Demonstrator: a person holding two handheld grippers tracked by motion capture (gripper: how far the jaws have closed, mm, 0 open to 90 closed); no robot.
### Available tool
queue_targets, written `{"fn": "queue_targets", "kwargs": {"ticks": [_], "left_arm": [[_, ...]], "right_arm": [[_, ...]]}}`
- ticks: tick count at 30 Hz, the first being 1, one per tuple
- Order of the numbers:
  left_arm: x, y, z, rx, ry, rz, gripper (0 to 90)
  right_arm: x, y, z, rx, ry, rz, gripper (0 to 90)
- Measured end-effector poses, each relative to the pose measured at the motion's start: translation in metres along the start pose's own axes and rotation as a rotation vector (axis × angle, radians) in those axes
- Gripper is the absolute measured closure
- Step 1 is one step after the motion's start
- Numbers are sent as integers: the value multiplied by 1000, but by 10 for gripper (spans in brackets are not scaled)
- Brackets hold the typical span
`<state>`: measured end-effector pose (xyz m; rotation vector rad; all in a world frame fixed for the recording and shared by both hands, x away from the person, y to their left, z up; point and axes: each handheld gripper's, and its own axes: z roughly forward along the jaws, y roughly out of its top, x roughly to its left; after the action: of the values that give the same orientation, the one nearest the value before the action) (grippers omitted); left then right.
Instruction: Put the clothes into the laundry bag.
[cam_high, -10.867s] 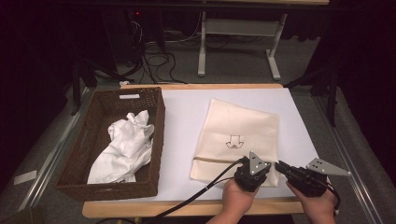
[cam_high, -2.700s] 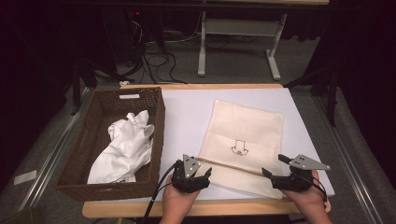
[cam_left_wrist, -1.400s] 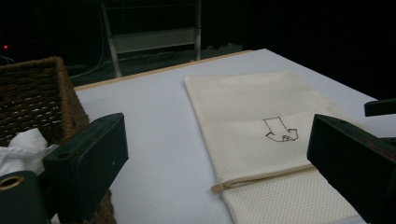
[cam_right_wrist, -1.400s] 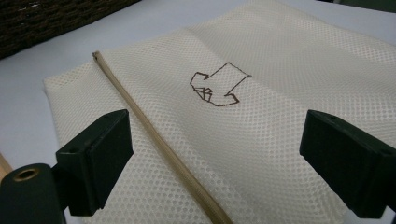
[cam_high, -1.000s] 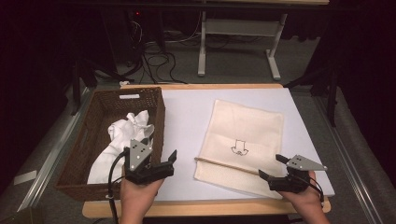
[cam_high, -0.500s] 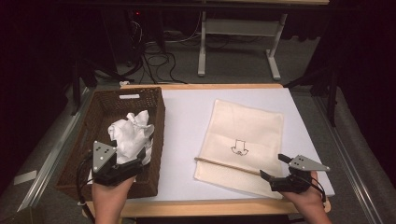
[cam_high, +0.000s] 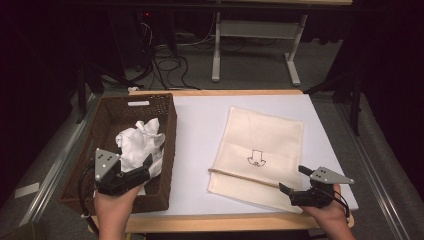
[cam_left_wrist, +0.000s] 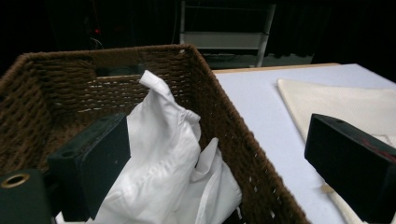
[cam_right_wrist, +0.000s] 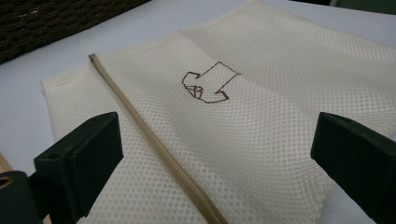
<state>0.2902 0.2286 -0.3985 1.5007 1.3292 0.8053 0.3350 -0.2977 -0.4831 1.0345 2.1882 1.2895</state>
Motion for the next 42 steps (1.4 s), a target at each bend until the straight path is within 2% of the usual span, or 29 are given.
{"fn": "queue_targets", "kwargs": {"ticks": [5,6,12,14,17,23,26,29,32,36,37,38,40,41,42], "left_arm": [[-1,11,12,13,19,10,75],[-1,14,19,35,19,14,75],[3,16,37,71,28,28,75],[7,18,46,82,25,9,75],[9,20,52,96,37,3,75],[18,26,74,169,50,-28,74],[20,28,82,201,70,-14,73],[24,30,86,220,71,-34,75],[32,29,99,323,97,-26,90],[46,20,115,468,101,-85,89],[46,20,115,468,101,-85,89],[54,15,122,546,112,-100,88],[60,9,128,605,104,-123,83],[60,9,128,605,104,-123,82],[65,4,133,664,87,-151,73]], "right_arm": [[-1,1,-1,-8,4,0,28],[-1,0,-2,-6,4,7,28],[-4,0,-4,-11,7,9,28],[-4,0,-5,-10,6,15,28],[-5,-1,-5,-10,6,11,28],[-3,-1,-3,-2,8,16,26],[-3,-1,-3,-2,8,15,26],[-4,-1,-3,-1,8,13,26],[-4,-1,-3,-1,7,13,26],[-3,-1,-3,3,13,9,26],[-3,-1,-3,3,14,4,26],[-2,-1,-2,2,15,1,26],[-2,-1,-2,2,17,1,26],[-2,-1,-3,2,17,0,26],[-2,-1,-3,3,16,2,26]]}}
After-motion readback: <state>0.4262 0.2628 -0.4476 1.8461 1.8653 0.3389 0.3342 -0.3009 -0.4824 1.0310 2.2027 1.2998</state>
